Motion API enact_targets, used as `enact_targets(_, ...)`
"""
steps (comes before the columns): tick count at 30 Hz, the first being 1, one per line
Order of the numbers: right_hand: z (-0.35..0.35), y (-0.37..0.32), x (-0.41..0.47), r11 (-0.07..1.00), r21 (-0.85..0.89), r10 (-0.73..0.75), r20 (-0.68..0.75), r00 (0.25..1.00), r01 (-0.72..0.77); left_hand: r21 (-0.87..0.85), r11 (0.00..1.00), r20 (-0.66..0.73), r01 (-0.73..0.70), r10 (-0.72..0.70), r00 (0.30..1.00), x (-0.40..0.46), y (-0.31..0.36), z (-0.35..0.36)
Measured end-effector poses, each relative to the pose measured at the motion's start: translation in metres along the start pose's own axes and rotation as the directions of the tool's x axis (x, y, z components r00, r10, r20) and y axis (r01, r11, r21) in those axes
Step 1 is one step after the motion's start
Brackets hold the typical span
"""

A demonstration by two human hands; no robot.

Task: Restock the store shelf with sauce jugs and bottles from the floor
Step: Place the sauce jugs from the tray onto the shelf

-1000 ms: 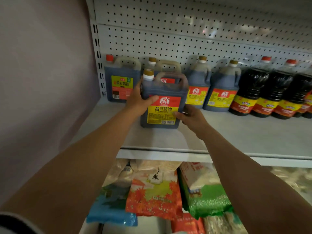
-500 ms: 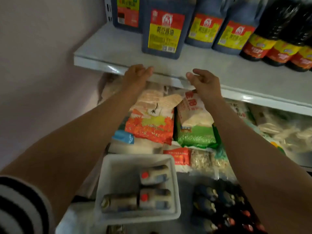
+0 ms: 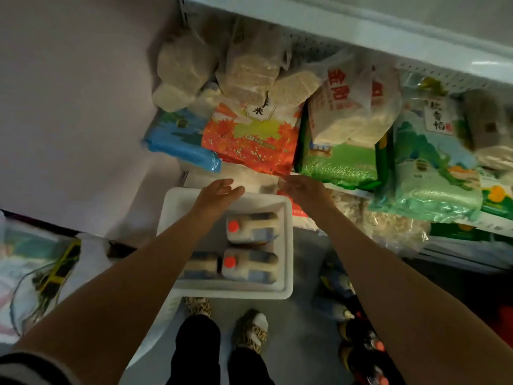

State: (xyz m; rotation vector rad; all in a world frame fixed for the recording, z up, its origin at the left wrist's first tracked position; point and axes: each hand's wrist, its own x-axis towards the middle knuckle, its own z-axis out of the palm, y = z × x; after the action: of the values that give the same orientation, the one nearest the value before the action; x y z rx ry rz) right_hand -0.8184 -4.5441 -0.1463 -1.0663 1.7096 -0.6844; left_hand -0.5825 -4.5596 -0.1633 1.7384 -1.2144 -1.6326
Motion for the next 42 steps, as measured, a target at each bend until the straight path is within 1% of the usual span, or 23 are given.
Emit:
enact_targets(2,0.012,0.034,0.008,0.998,-0.014,0.057,0.024,0.998,-0.057,0.046,0.998,0.051,0.053,-0.055,0.997,0.004,-0.032,0.005)
enact_targets(3,0.018,0.047,0.010,0.996,-0.009,0.092,0.059,0.994,-0.092,0.063,0.995,0.063,0.077,-0.081,0.995,0.008,-0.049,0.006)
enact_targets(6,0.031,0.086,0.019,0.988,0.003,0.152,0.124,0.981,-0.154,0.105,0.990,0.125,0.092,-0.105,0.987,0.020,-0.088,0.014)
enact_targets(10,0.046,0.122,0.031,0.985,-0.032,0.175,0.161,0.971,-0.172,0.164,0.981,0.126,0.102,-0.124,0.984,0.042,-0.126,0.016)
enact_targets(12,0.052,0.133,0.038,0.986,-0.061,0.165,0.198,0.966,-0.155,0.211,0.974,0.158,0.078,-0.112,0.981,0.050,-0.134,0.017)
enact_targets(14,0.055,0.138,0.042,0.988,-0.053,0.154,0.212,0.965,-0.146,0.218,0.974,0.154,0.066,-0.101,0.983,0.059,-0.142,0.018)
enact_targets(17,0.056,0.147,0.051,0.989,0.008,0.142,0.196,0.970,-0.147,0.168,0.985,0.159,0.048,-0.075,0.984,0.071,-0.152,0.018)
enact_targets(18,0.055,0.148,0.054,0.991,0.008,0.129,0.190,0.973,-0.132,0.142,0.988,0.161,0.062,-0.085,0.983,0.075,-0.154,0.016)
enact_targets(21,0.057,0.152,0.066,0.993,0.020,0.109,0.204,0.973,-0.116,0.029,0.996,0.196,0.081,-0.085,0.977,0.083,-0.150,0.015)
enact_targets(22,0.058,0.153,0.070,0.992,0.012,0.116,0.221,0.968,-0.122,-0.010,0.997,0.194,0.079,-0.076,0.978,0.087,-0.149,0.016)
enact_targets(24,0.059,0.157,0.077,0.990,0.006,0.130,0.304,0.944,-0.139,-0.070,0.995,0.190,0.074,-0.059,0.980,0.096,-0.148,0.015)
enact_targets(26,0.057,0.167,0.084,0.988,0.000,0.142,0.397,0.907,-0.155,-0.102,0.991,0.229,0.090,-0.065,0.971,0.107,-0.146,0.013)
enact_targets(28,0.055,0.173,0.090,0.988,-0.009,0.141,0.439,0.887,-0.153,-0.135,0.983,0.260,0.123,-0.084,0.962,0.118,-0.145,0.011)
enact_targets(31,0.057,0.174,0.100,0.992,0.004,0.112,0.413,0.904,-0.125,-0.176,0.972,0.269,0.158,-0.107,0.957,0.130,-0.138,0.012)
enact_targets(33,0.060,0.173,0.104,0.994,0.019,0.094,0.379,0.921,-0.110,-0.185,0.970,0.301,0.159,-0.098,0.949,0.137,-0.136,0.012)
enact_targets(37,0.065,0.175,0.106,0.991,0.083,0.071,0.333,0.940,-0.104,-0.133,0.987,0.377,0.092,-0.035,0.926,0.145,-0.142,0.007)
enact_targets(42,0.069,0.175,0.107,0.987,0.115,0.075,0.313,0.947,-0.116,-0.074,0.995,0.371,0.066,-0.034,0.928,0.151,-0.147,0.002)
